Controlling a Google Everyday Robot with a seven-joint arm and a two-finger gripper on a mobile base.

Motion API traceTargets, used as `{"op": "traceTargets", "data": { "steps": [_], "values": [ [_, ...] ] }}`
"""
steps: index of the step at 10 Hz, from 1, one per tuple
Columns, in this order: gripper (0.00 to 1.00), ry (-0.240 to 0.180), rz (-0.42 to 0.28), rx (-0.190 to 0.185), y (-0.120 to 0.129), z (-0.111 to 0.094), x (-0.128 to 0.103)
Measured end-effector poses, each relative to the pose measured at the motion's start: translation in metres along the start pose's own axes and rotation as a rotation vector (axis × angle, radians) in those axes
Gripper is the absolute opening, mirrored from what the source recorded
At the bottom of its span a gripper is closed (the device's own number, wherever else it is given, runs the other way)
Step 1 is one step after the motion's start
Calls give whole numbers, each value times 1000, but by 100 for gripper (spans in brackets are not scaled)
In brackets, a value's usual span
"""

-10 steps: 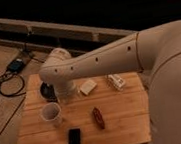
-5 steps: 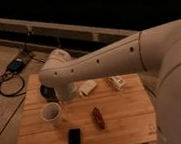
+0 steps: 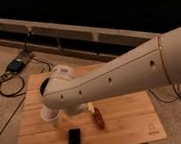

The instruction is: Place the pepper in the ceramic bowl

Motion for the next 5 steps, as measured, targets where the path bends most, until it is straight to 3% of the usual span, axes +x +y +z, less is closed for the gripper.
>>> {"op": "traceTargets", "data": {
  "steps": [5],
  "values": [
    [65,0,12,0,1,0,0]
  ]
}}
